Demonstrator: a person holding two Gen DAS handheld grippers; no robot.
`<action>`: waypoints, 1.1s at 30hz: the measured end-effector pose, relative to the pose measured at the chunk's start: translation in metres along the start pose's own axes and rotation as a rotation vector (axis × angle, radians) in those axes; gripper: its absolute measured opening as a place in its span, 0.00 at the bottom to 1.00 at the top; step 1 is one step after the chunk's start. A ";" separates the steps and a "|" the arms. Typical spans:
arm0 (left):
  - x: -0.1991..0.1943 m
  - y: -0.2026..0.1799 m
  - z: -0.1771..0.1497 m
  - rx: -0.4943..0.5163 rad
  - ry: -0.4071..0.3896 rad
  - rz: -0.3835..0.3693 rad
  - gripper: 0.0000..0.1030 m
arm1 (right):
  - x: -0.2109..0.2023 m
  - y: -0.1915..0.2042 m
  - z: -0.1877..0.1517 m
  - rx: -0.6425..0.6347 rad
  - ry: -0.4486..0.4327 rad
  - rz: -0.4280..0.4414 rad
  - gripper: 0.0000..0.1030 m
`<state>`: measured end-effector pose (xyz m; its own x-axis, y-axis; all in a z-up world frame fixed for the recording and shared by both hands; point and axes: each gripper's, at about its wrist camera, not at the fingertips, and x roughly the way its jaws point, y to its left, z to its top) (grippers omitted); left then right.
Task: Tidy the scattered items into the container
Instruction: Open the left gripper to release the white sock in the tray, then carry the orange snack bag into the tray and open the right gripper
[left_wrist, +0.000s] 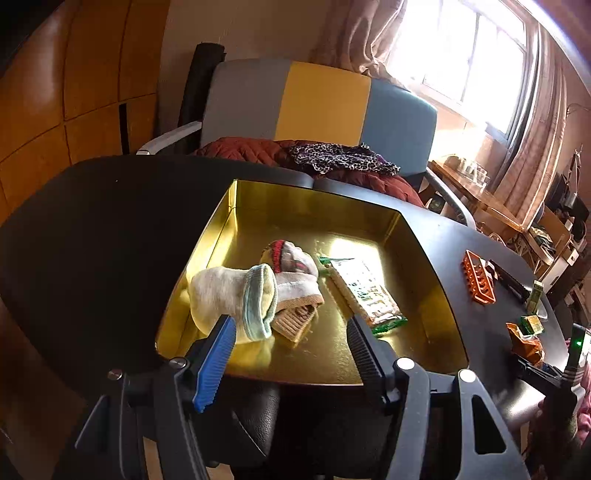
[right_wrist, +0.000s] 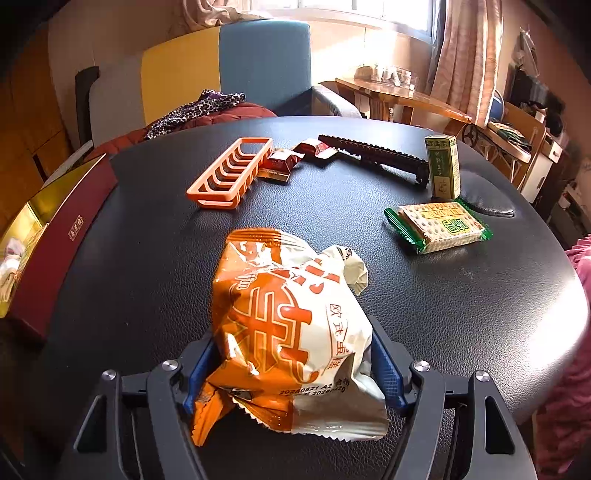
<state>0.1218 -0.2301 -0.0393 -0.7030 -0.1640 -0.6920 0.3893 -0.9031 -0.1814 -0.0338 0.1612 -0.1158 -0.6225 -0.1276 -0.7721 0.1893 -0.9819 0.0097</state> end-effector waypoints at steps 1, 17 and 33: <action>0.000 -0.003 -0.002 0.006 0.006 -0.008 0.62 | 0.000 -0.001 0.000 0.002 -0.003 0.005 0.73; 0.004 -0.028 -0.017 0.056 0.066 -0.072 0.63 | -0.001 -0.003 0.019 -0.042 0.000 0.061 0.78; 0.002 -0.031 -0.028 0.065 0.083 -0.100 0.63 | -0.014 0.046 0.015 -0.131 -0.013 0.115 0.63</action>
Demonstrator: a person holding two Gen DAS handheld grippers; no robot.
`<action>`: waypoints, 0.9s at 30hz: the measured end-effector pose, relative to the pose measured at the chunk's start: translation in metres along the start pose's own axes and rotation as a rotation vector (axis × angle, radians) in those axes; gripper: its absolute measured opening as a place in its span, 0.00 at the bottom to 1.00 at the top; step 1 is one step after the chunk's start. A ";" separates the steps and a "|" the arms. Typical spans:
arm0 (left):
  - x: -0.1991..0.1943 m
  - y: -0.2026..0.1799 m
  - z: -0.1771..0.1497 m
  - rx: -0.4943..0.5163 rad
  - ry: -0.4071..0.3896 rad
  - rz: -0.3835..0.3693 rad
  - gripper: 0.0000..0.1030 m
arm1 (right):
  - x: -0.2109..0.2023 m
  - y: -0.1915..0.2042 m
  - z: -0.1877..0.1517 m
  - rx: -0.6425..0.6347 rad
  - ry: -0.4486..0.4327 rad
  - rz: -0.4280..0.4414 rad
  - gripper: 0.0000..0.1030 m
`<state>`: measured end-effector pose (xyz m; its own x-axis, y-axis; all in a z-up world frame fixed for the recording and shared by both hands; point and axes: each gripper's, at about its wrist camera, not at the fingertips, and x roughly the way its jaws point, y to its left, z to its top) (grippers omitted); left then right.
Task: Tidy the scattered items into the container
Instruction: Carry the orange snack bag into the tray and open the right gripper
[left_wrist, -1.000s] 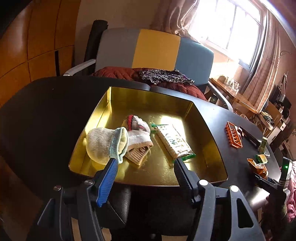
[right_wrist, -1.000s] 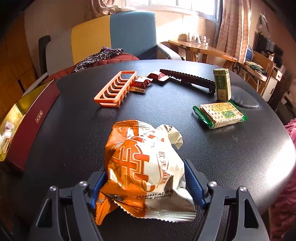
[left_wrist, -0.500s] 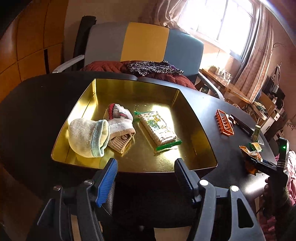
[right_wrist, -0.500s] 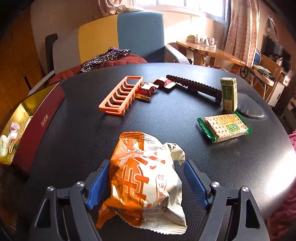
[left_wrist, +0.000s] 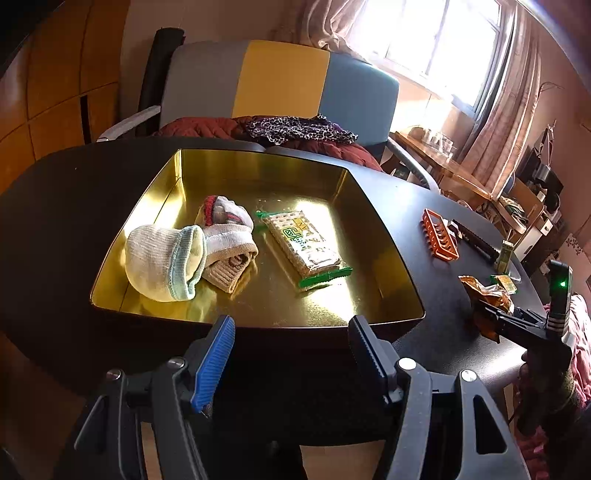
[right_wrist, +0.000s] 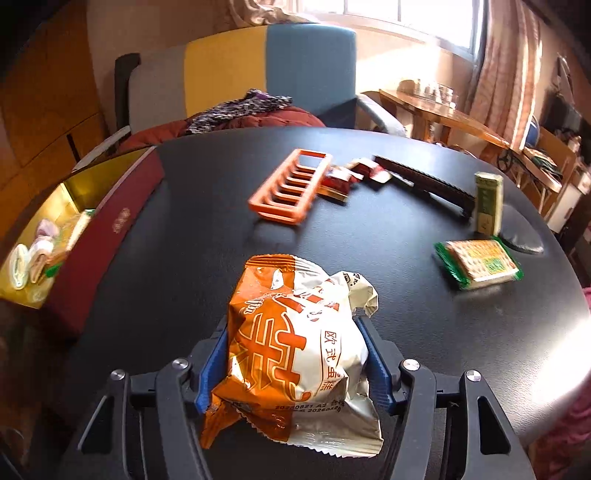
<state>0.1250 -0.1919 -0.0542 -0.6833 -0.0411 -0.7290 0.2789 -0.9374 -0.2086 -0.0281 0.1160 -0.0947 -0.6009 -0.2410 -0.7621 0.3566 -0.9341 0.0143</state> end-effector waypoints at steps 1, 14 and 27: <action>-0.001 0.001 -0.001 -0.002 0.000 0.000 0.63 | -0.002 0.009 0.004 -0.013 -0.011 0.015 0.63; -0.014 0.029 -0.008 -0.079 -0.038 -0.007 0.63 | -0.022 0.170 0.080 -0.207 -0.115 0.352 0.63; -0.013 0.055 -0.013 -0.160 -0.046 -0.003 0.63 | 0.046 0.258 0.090 -0.294 0.027 0.317 0.65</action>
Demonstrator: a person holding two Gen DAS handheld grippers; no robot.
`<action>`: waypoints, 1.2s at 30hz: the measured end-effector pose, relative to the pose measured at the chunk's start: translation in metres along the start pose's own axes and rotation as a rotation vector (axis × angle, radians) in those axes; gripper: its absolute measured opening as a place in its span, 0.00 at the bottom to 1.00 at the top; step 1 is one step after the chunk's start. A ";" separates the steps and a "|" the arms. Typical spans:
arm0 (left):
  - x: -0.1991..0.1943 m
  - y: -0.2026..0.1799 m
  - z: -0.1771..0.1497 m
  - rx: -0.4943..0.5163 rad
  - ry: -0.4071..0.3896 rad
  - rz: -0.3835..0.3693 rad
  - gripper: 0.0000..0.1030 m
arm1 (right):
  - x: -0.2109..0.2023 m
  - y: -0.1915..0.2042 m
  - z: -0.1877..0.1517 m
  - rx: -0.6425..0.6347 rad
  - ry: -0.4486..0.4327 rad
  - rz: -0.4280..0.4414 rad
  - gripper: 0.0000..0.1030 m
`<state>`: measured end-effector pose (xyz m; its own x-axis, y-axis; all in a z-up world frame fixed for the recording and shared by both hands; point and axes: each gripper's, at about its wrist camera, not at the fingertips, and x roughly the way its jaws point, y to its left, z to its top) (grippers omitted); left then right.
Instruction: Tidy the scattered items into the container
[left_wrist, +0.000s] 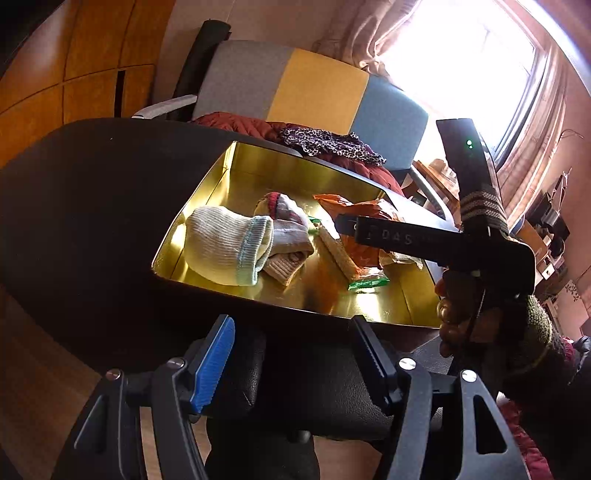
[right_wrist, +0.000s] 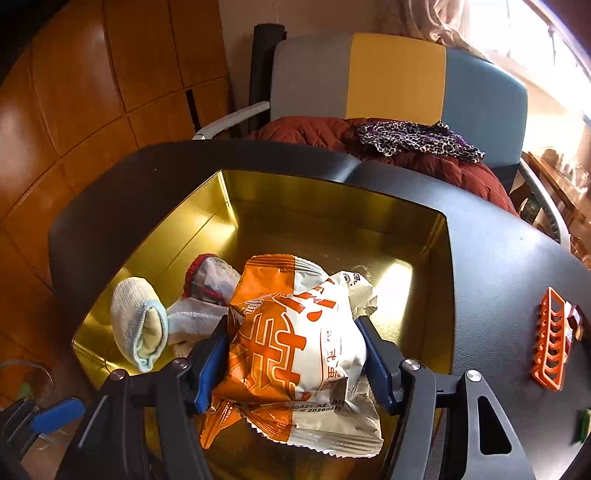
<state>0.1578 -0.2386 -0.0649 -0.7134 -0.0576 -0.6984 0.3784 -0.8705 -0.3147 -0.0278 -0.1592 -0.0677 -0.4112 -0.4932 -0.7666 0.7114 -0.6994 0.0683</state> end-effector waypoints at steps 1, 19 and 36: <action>0.000 0.001 0.000 -0.001 0.001 0.001 0.63 | 0.001 0.000 0.000 0.003 0.006 0.004 0.66; -0.004 -0.023 -0.006 0.068 0.023 0.003 0.63 | -0.064 -0.058 -0.031 0.151 -0.128 -0.031 0.74; 0.013 -0.110 -0.007 0.285 0.099 -0.049 0.63 | -0.163 -0.357 -0.155 0.600 -0.131 -0.526 0.77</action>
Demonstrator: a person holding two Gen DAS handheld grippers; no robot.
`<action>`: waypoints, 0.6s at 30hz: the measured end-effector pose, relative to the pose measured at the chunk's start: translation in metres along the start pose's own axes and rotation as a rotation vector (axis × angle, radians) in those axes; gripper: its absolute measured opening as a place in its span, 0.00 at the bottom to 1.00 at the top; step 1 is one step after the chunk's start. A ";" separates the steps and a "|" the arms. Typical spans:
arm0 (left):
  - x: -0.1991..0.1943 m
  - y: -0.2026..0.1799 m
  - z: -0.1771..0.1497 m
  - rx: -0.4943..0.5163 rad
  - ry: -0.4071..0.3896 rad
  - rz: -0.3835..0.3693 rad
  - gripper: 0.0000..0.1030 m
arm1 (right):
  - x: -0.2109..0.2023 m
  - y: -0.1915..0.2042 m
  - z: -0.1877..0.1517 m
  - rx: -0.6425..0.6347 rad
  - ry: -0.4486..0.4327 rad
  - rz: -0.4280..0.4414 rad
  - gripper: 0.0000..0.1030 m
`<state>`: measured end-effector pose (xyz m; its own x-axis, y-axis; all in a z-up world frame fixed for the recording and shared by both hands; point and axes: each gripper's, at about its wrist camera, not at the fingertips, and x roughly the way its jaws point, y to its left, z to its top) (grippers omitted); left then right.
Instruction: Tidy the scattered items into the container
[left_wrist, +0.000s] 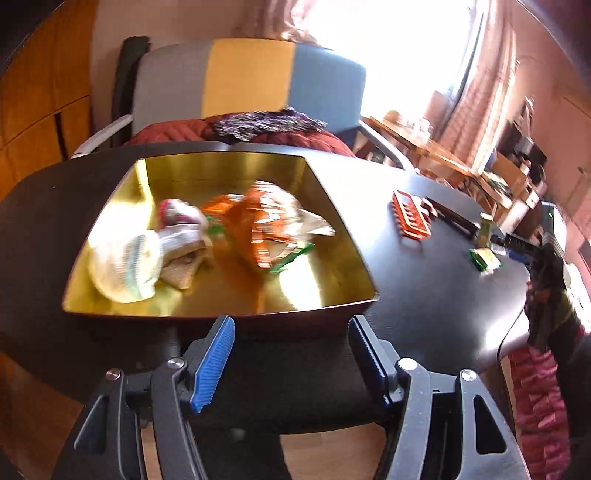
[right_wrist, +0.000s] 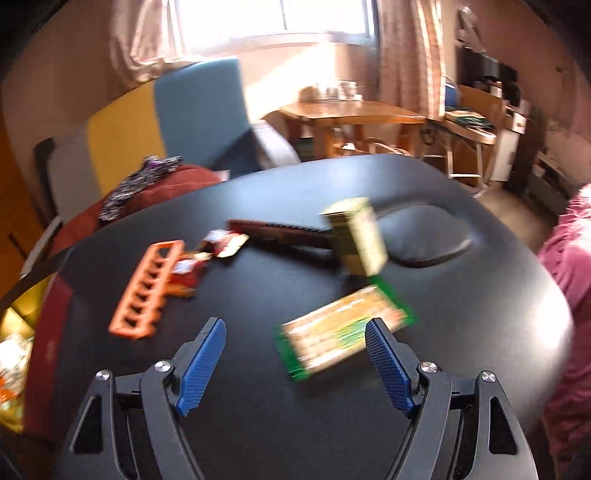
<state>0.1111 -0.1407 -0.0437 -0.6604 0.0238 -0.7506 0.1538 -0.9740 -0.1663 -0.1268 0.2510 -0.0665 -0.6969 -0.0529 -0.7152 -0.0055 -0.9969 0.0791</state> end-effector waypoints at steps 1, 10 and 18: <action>0.002 -0.007 0.001 0.017 0.007 -0.006 0.63 | 0.005 -0.013 0.005 0.008 0.002 -0.024 0.77; 0.020 -0.061 0.013 0.140 0.047 -0.084 0.64 | 0.062 -0.070 0.031 0.058 0.092 -0.089 0.76; 0.041 -0.104 0.028 0.212 0.068 -0.158 0.64 | 0.055 -0.043 0.002 -0.003 0.136 0.022 0.66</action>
<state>0.0478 -0.0450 -0.0392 -0.6122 0.1878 -0.7681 -0.1098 -0.9822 -0.1526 -0.1667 0.2914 -0.1080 -0.5931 -0.0820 -0.8010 0.0106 -0.9955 0.0941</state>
